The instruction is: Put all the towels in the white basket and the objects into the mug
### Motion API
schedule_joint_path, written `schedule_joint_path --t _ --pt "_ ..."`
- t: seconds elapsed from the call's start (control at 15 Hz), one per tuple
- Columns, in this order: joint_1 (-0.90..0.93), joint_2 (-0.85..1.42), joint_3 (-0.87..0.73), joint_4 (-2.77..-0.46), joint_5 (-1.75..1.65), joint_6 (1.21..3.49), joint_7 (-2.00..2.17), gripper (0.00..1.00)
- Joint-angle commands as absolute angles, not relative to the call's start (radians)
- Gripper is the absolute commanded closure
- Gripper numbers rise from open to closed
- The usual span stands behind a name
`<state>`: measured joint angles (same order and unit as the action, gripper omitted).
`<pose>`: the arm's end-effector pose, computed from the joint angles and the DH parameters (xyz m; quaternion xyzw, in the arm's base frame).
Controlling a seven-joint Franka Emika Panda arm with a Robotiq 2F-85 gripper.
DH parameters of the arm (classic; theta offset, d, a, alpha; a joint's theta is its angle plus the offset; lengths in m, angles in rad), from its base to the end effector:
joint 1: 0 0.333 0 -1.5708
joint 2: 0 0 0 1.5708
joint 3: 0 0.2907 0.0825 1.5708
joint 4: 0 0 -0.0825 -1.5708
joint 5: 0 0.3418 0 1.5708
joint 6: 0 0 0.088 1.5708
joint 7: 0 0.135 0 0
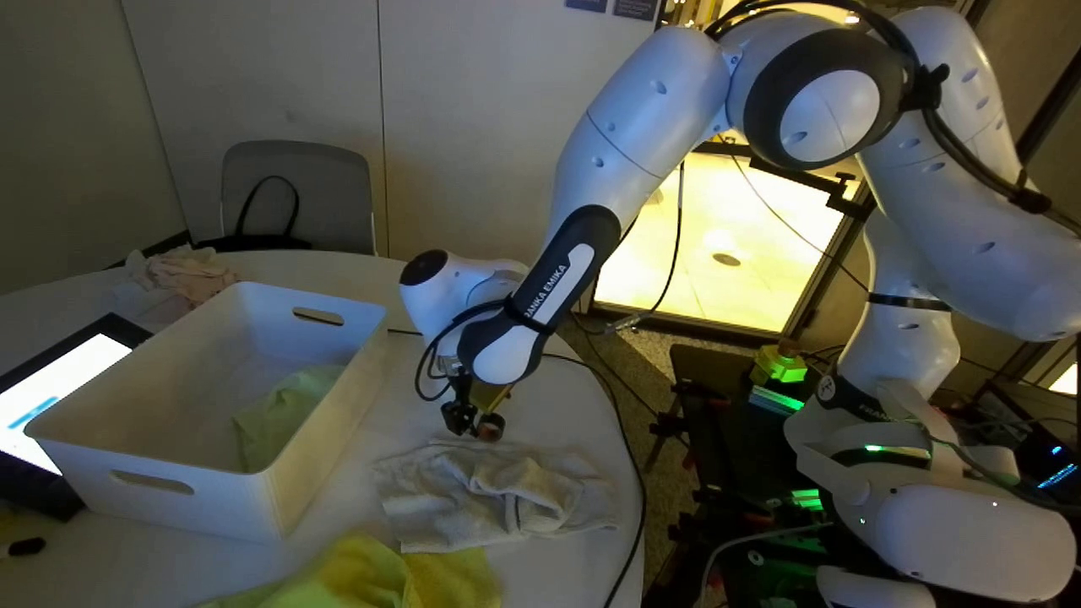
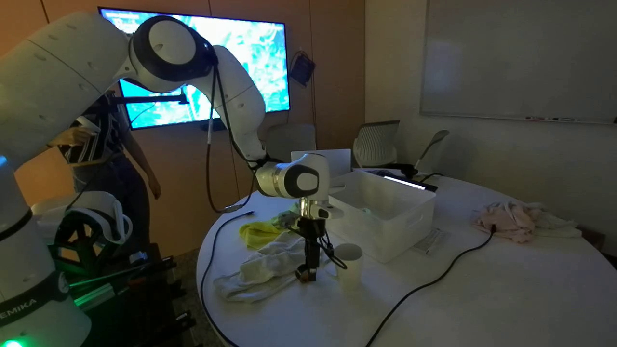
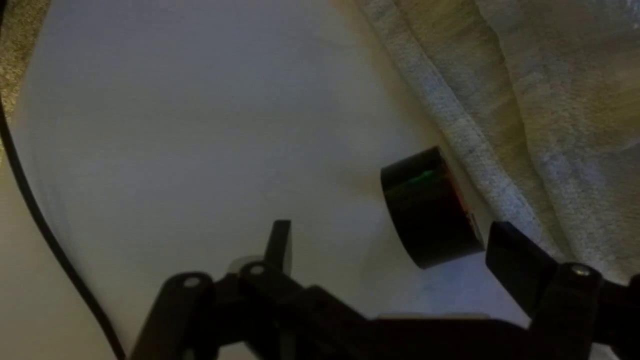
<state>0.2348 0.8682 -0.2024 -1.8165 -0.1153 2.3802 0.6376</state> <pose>0.5488 0.0078 0.0420 0.9566 -0.2250 -0.1000 0.1558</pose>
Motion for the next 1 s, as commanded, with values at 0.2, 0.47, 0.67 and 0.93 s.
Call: schedule_joint_path --t 0.2,0.47,0.67,0.93 --pt "0.266 0.871 -0.250 -1.821 -0.171 2.376 0.702 0.00" --pt "0.261 0.878 -0.253 -1.818 -0.195 2.369 0.713 0.00" --pt "0.261 0.872 -0.246 -1.826 -0.197 2.356 0.705 0.00" --pt "0.279 0.848 -0.245 -1.839 -0.207 2.293 0.709 0.00"
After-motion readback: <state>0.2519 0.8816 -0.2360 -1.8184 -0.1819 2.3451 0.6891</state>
